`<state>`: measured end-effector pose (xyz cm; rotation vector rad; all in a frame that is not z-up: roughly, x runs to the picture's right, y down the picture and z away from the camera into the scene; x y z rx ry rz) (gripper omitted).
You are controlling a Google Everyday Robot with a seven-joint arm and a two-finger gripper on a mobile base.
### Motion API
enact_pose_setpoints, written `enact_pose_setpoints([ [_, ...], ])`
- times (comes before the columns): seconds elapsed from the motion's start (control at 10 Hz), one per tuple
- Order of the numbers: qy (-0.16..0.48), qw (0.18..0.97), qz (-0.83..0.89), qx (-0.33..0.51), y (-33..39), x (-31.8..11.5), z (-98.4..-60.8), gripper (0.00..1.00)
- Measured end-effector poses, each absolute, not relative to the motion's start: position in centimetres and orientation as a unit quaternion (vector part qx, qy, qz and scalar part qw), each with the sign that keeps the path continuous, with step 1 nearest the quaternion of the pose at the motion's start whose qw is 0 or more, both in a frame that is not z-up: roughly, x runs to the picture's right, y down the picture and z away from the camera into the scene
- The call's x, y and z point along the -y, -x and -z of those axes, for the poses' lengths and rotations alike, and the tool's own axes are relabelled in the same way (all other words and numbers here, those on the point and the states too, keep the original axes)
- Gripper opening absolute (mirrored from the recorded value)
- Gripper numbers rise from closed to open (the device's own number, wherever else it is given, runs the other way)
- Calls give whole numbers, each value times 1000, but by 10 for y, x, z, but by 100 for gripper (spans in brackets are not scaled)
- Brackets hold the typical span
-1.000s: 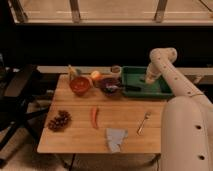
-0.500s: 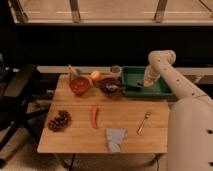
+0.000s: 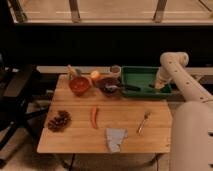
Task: Wipe tray with sponge
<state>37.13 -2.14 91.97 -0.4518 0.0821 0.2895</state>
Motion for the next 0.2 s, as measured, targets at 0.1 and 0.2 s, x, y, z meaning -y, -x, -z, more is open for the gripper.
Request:
enact_pose_setpoints([
  [0.1,215,964,-148,-48,-374,34,-921,0],
  [0.2,207,966,-147,-50,-371,47,-922,0],
])
